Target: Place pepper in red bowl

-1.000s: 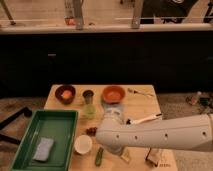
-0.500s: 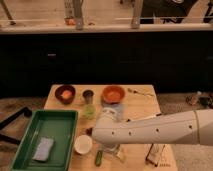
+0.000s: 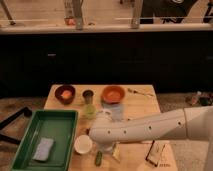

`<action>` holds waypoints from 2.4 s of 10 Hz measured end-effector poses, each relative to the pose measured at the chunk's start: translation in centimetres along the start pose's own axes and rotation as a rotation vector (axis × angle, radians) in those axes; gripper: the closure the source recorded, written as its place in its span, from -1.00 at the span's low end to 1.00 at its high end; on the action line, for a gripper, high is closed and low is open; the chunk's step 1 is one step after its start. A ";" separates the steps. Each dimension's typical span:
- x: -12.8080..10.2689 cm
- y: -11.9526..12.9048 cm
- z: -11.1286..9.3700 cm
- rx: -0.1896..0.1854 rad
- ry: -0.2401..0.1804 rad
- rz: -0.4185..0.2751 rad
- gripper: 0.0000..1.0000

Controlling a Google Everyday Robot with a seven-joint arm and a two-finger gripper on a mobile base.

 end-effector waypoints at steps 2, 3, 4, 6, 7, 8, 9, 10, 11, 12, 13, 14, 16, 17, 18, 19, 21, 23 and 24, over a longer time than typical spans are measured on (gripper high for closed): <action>-0.4 -0.9 0.7 -0.006 -0.012 -0.007 -0.60; -0.5 -1.4 1.3 -0.014 -0.019 -0.008 -0.60; -0.6 -1.6 1.7 -0.024 -0.024 -0.009 -0.60; -0.6 -2.1 2.5 -0.039 -0.034 -0.011 -0.60; -0.5 -2.1 2.7 -0.044 -0.038 -0.007 -0.53; -0.4 -2.1 2.9 -0.047 -0.040 -0.003 -0.39; -0.3 -2.1 2.9 -0.047 -0.045 -0.005 -0.15; -0.2 -2.1 2.9 -0.047 -0.048 -0.007 0.06; -0.1 -2.1 2.9 -0.046 -0.050 -0.008 0.25; 0.1 -2.0 2.7 -0.042 -0.052 -0.005 0.48; 0.4 -1.7 2.5 -0.035 -0.056 0.004 0.66; 0.8 -1.4 2.1 -0.018 -0.062 0.018 0.86; 1.8 -0.7 1.1 0.024 -0.070 0.050 1.00; 2.5 -0.2 0.1 0.051 -0.065 0.071 1.00; 2.9 0.4 -0.7 0.069 -0.054 0.090 1.00; 3.4 1.1 -1.9 0.093 -0.032 0.111 1.00; 3.8 1.4 -3.4 0.119 0.013 0.143 1.00; 4.4 1.1 -5.1 0.139 0.054 0.163 1.00; 4.9 0.6 -5.6 0.147 0.063 0.169 1.00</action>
